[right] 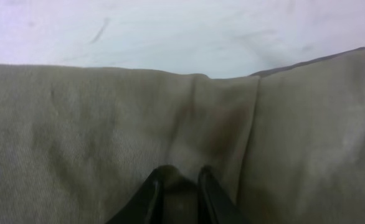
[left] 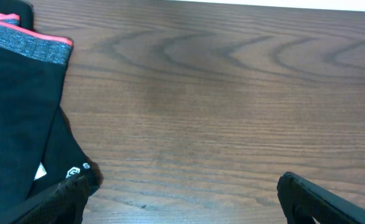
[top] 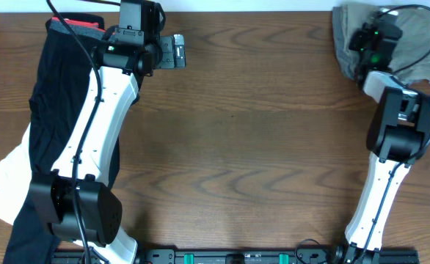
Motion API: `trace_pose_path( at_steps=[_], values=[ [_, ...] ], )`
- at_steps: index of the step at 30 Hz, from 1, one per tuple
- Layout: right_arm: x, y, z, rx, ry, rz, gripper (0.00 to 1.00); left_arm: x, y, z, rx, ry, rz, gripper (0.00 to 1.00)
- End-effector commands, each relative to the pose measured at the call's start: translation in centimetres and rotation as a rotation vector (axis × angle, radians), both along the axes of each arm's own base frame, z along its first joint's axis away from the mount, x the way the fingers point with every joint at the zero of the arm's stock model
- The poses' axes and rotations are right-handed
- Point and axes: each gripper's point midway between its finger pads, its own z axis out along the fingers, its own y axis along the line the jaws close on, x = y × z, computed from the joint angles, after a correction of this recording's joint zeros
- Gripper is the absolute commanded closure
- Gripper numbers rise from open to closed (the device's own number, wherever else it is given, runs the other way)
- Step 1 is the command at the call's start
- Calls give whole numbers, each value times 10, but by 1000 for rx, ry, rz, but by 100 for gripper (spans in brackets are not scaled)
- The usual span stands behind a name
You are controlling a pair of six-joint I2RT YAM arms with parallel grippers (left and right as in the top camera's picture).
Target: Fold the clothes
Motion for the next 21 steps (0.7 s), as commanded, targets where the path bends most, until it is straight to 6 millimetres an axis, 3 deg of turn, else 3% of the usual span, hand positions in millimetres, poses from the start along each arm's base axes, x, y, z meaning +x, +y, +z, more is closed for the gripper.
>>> trace_pose_path(
  at_steps=[1,5,12,15,18,21],
  values=[
    [-12,16,-69,37,127,-2,82,2,4,-7,15,9,7,2],
    [-8,10,-41,24,87,19,82,2,3,-8,15,11,7,2],
    [-14,-24,60,11,-4,0,86,2,3,-9,15,11,7,2],
    [-23,-48,88,1,-25,-36,86,2,3,-9,15,11,7,2],
    [-35,-76,90,4,-7,-79,85,2,3,-9,15,11,7,2],
    [-49,-102,69,26,57,-123,85,3,3,-8,14,10,7,2]
  ],
)
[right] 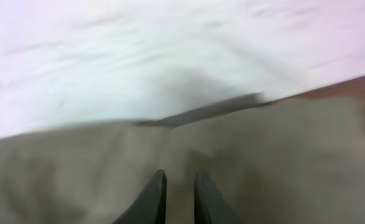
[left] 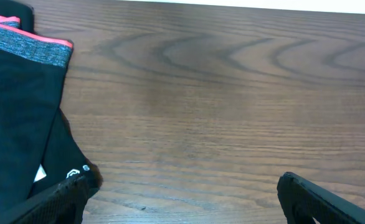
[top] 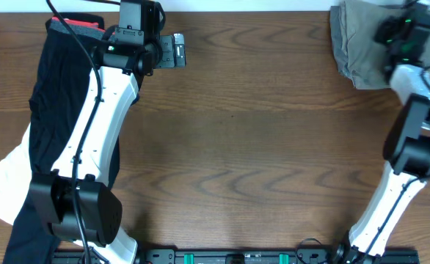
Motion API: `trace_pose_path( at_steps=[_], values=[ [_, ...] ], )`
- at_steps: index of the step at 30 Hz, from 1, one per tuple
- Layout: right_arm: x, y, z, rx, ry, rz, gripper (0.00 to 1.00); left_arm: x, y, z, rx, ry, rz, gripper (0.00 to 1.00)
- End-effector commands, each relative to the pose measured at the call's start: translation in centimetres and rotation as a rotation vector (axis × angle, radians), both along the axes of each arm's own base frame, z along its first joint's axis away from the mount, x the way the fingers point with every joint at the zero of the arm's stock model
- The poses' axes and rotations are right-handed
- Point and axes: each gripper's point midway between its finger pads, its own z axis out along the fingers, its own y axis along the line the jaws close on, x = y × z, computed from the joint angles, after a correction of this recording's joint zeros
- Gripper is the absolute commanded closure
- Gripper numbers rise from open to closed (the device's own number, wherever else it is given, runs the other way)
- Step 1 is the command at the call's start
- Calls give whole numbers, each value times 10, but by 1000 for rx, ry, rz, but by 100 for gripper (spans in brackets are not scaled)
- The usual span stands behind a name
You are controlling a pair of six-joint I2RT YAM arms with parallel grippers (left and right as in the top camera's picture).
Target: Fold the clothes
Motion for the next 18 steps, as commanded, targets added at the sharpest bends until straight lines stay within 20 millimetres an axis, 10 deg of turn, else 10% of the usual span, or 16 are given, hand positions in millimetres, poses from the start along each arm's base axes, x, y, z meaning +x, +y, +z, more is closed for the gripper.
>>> trace_pose_path(
  at_steps=[1,12,18],
  values=[
    [-17,-32,-16,10,54,-50,86,2,3,-9,15,13,7,2],
    [-49,-67,-142,95,244,-112,82,4,3,-8,14,5,7,2],
    [-30,-53,-95,81,130,-3,79,4,3,-8,13,5,7,2]
  ],
)
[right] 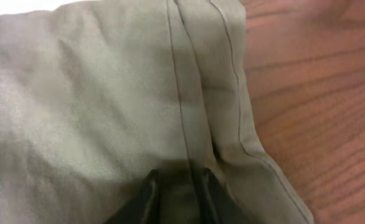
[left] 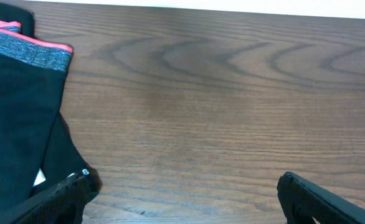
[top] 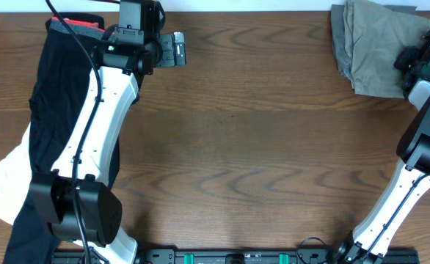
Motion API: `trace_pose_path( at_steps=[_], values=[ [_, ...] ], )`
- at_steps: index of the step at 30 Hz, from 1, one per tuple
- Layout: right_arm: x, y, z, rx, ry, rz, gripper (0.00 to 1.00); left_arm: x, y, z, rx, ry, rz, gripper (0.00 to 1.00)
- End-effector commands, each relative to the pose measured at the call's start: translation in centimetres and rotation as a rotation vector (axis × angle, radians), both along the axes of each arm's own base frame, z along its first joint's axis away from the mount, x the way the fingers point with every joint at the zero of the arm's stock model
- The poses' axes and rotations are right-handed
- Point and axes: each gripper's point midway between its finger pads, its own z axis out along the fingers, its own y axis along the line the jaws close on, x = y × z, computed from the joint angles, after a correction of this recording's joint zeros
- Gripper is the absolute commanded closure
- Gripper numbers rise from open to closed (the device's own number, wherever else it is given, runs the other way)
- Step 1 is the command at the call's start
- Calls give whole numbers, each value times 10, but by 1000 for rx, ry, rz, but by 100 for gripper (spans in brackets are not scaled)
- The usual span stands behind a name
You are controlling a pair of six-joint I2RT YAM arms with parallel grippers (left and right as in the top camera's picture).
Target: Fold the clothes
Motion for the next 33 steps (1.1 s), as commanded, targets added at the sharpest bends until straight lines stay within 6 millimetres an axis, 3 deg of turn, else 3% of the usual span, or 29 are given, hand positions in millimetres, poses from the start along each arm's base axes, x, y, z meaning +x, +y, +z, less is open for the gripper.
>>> trace_pose_path(
  at_steps=[1,6,9,11,14,21,24,31,33],
  values=[
    [9,20,16,15,-43,108,78,1,4,-10,16,19,7,2],
    [26,53,96,-21,-180,219,75,1,4,-10,16,19,7,2],
    [36,76,124,-49,-233,258,75,2,4,-9,15,16,8,2],
    [44,94,130,-60,-260,288,77,2,3,-9,15,12,7,2],
    [55,119,123,-80,-258,282,86,3,3,-8,14,9,8,2],
    [82,167,100,-201,-326,250,79,5,3,-6,12,-3,7,2],
    [89,174,75,-205,-315,236,77,7,3,-5,11,-15,7,2],
    [106,173,-7,-106,-190,234,77,8,3,-4,11,-17,7,2],
    [108,177,-20,-89,-159,252,78,8,3,-4,11,-17,7,2]
  ],
)
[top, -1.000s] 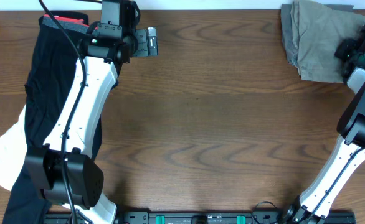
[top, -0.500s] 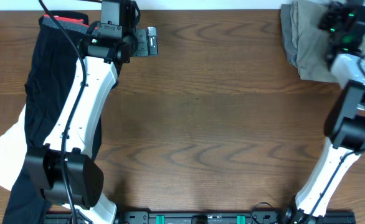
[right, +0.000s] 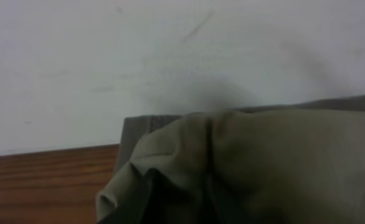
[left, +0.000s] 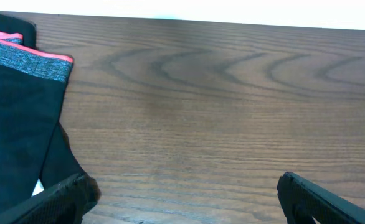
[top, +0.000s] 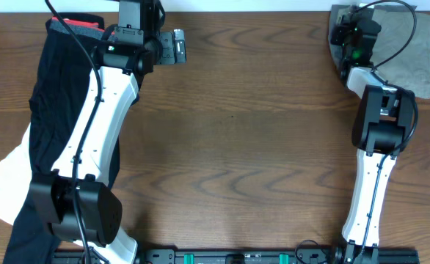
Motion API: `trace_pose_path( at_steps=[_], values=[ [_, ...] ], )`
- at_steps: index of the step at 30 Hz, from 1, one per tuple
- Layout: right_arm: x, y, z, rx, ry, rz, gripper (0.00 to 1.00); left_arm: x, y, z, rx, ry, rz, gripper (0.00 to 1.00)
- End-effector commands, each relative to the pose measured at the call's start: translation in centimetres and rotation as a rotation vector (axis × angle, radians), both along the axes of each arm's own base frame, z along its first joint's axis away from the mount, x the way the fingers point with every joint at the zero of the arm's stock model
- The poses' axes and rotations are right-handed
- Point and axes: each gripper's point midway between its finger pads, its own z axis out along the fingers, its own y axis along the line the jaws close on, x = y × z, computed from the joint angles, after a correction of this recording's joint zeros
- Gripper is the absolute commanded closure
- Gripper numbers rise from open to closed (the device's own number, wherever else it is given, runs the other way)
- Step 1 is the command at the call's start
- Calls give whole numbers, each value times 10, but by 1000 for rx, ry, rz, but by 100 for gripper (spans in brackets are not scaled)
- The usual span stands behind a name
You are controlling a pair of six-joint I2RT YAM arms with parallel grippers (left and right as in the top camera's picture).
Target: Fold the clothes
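An olive-grey cloth (top: 413, 51) lies bunched at the table's far right corner. My right gripper (top: 345, 33) sits at its left edge. In the right wrist view the gripper (right: 181, 202) is shut on a raised fold of this cloth (right: 282, 162). A black garment (top: 61, 95) with a grey and pink waistband (left: 27, 50) stretches down the left side. My left gripper (top: 175, 48) hovers open beside its top end, with only bare wood between the fingers (left: 319, 199).
A white garment (top: 2, 183) lies under the black one at the lower left and reaches the table's edge. The left arm (top: 90, 125) runs over the black garment. The table's far edge meets a white floor (right: 170, 50) just behind the olive cloth.
My right gripper was at the olive cloth's right edge and is now at its left edge, still shut on fabric. The cloth's right part lies flatter. The left arm has stayed put.
My right gripper held a fold near the middle of the olive cloth, then was farther right, then at the cloth's right edge. Now it grips at the left edge, and the cloth has changed shape. The left gripper stayed open by the black garment throughout.
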Motion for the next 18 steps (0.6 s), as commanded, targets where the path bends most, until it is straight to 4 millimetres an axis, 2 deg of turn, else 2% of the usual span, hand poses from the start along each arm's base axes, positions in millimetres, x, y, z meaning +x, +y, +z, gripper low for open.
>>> trace_pose_path(
  at_steps=[1,3,7,9,12,15,18],
  values=[
    [0,-7,-33,37,61,-17,78,2,4,-10,16,16,7,2],
    [1,-6,-29,39,56,-6,76,2,4,-10,16,16,7,2],
    [9,-1,3,42,18,33,72,2,4,-10,16,16,7,2],
    [11,1,29,47,2,58,69,2,4,-10,16,16,7,2],
    [11,5,79,47,-32,87,64,2,4,-10,16,15,7,2],
    [3,10,136,20,-62,112,41,2,4,-10,16,16,7,2],
    [-17,16,197,17,-60,126,3,1,4,-10,16,19,8,2]
  ],
)
